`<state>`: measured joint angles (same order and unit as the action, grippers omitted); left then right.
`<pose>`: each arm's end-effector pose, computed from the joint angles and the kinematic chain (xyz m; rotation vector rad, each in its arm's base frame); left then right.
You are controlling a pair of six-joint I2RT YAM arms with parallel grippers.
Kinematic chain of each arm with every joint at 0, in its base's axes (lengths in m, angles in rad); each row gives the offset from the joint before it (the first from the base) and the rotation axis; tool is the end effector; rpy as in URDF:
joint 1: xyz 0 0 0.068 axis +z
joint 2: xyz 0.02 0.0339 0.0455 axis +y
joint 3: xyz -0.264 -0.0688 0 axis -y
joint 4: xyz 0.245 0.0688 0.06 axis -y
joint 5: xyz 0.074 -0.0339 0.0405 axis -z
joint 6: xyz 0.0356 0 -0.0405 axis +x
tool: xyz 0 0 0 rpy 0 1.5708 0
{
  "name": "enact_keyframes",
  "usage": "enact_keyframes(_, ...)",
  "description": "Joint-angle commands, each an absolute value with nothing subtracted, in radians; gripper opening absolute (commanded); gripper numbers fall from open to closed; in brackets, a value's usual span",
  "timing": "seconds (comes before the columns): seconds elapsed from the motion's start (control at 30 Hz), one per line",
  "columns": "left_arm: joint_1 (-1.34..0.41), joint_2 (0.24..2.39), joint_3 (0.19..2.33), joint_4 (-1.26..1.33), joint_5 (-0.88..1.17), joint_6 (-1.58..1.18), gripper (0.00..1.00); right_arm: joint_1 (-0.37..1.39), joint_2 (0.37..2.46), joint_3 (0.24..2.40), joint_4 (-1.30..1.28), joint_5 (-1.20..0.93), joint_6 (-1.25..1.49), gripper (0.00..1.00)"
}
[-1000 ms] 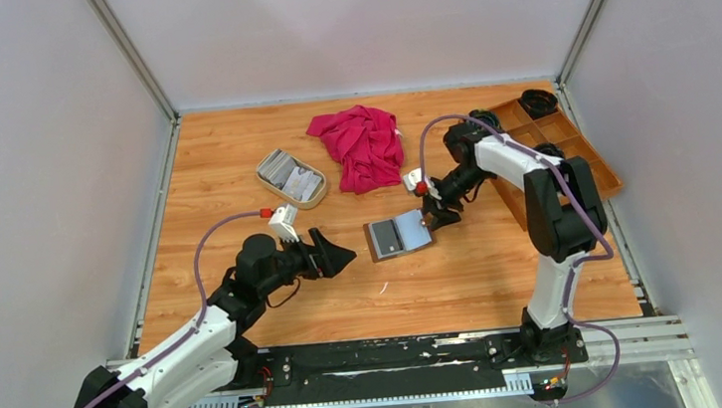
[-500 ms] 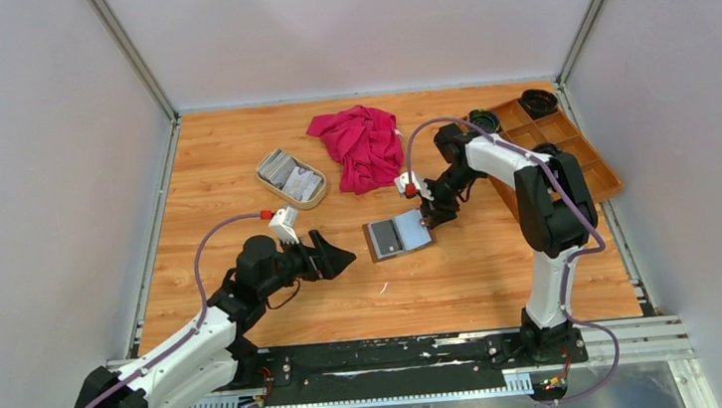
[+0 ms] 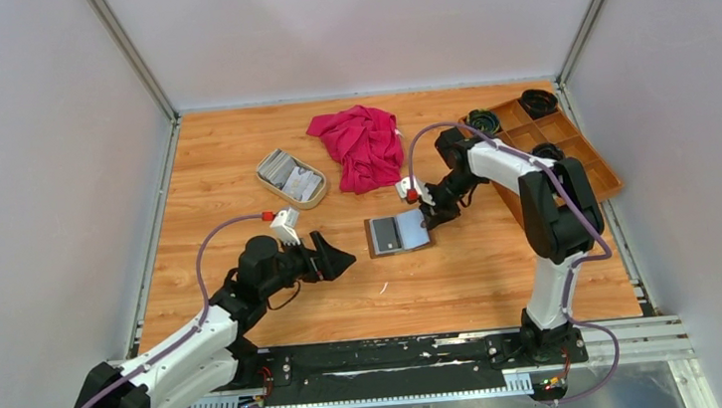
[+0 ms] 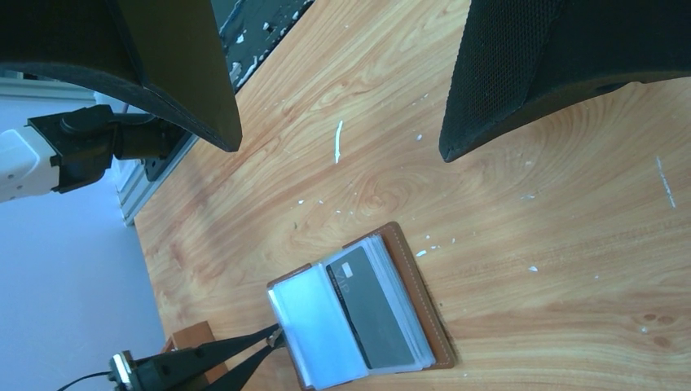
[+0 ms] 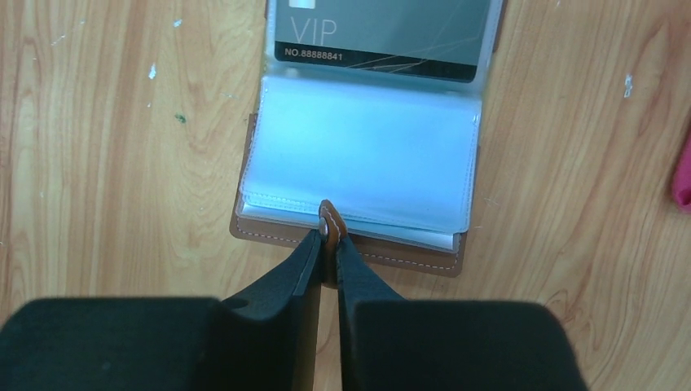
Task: Put the credit cards into the card holder
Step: Close the card holder at the center of the board.
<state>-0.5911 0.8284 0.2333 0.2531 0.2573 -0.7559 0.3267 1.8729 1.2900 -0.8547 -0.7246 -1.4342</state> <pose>0.1446 -0.1079 0.1840 0.0179 2.0764 -1.1190 0.3234 0.1345 0.1810 -2.0111 1.5772 0.7341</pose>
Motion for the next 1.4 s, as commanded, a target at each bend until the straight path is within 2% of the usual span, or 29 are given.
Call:
enact_keyframes(0.0,-0.586,0.866,0.236,0.265,0.247,-0.744,0.95,0.313,1.819,1.252,-0.866,-0.796,-1.486,0.12)
enact_keyframes(0.37,-0.588,1.201,0.391,0.297,0.233,-0.727,0.92,0.314,1.78,1.213,-0.865,-0.84,-1.549,0.07)
enact_keyframes(0.6,-0.592,1.336,0.473,0.32,0.263,-0.704,0.87,0.312,1.767,1.249,-0.861,-0.863,-1.478,0.07)
enact_keyframes(0.7,-0.592,1.352,0.475,0.328,0.264,-0.696,0.86,0.314,1.756,1.265,-0.861,-0.898,-1.462,0.07)
enact_keyframes(0.97,-0.592,1.371,0.472,0.342,0.257,-0.685,0.71,0.402,1.808,1.342,-0.896,-0.911,-1.451,0.08)
enact_keyframes(1.13,-0.59,1.293,0.423,0.341,0.218,-0.686,0.67,0.47,1.869,1.445,-0.943,-0.944,-1.405,0.09)
enact_keyframes(1.37,-0.59,1.124,0.301,0.333,0.154,-0.729,0.53,0.603,1.982,1.584,-0.947,-0.9,-1.295,0.12)
